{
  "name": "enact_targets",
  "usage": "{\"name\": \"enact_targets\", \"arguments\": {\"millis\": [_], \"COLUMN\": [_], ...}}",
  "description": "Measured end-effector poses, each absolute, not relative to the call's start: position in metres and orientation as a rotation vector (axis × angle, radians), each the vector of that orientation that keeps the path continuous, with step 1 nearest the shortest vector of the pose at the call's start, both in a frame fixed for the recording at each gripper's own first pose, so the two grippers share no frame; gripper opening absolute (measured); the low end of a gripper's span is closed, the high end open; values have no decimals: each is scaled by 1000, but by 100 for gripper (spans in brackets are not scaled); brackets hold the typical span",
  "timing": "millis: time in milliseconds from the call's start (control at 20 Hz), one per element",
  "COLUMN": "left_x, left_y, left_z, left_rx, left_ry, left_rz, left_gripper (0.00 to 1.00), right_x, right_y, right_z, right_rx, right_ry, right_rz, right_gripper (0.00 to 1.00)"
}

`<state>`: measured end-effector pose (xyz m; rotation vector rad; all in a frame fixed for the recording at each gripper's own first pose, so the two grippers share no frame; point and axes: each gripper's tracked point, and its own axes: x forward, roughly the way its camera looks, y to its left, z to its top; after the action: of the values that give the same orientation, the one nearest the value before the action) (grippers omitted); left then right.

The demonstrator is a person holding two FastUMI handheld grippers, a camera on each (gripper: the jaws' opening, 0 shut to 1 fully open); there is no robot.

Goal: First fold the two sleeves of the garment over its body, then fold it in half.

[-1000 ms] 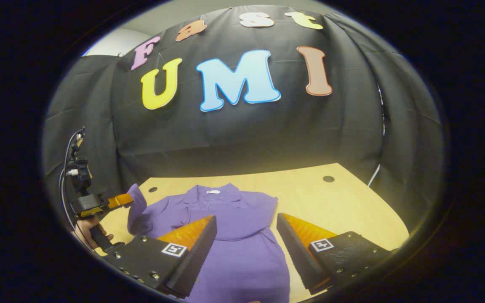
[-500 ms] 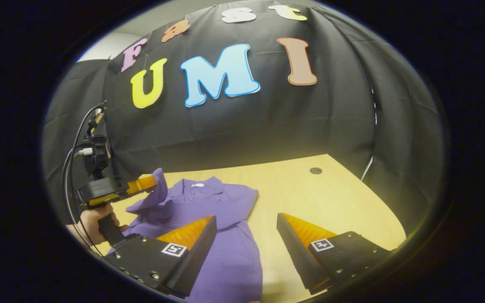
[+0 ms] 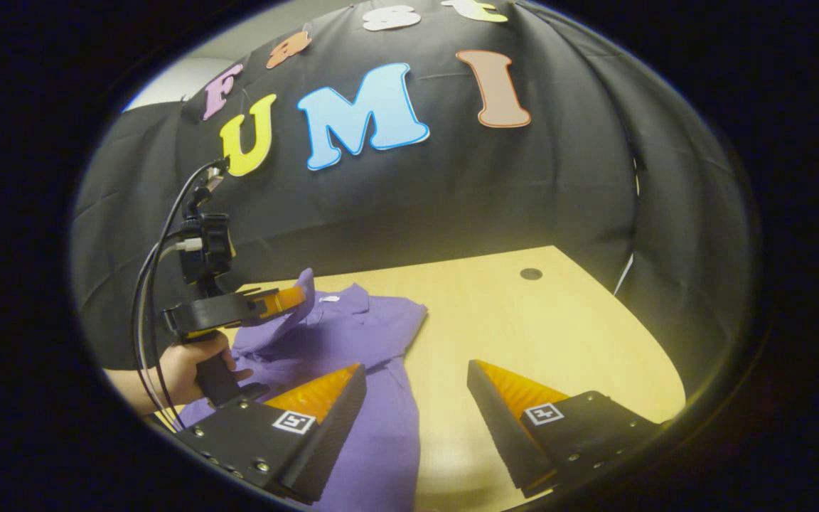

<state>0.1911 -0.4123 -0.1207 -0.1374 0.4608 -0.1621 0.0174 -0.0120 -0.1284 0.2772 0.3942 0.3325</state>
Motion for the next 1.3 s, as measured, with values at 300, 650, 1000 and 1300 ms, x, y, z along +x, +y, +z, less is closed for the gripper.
{"name": "enact_targets", "arguments": {"millis": [300, 650, 1000, 1300], "left_x": [175, 138, 66, -11], "left_y": [-425, -390, -311, -231], "left_z": [-121, -93, -83, -103], "left_rx": [-189, -192, -156, -104], "left_ry": [489, 458, 456, 514], "left_rz": [-258, -277, -227, -173], "left_gripper": [36, 95, 94, 96], "right_x": [10, -20, -62, -99], "right_y": [-20, -28, -16, 12], "right_z": [-125, -116, -118, -144], "right_rx": [259, 232, 219, 185], "right_ry": [371, 321, 319, 376], "right_rz": [273, 157, 97, 84], "right_gripper": [91, 91, 95, 94]}}
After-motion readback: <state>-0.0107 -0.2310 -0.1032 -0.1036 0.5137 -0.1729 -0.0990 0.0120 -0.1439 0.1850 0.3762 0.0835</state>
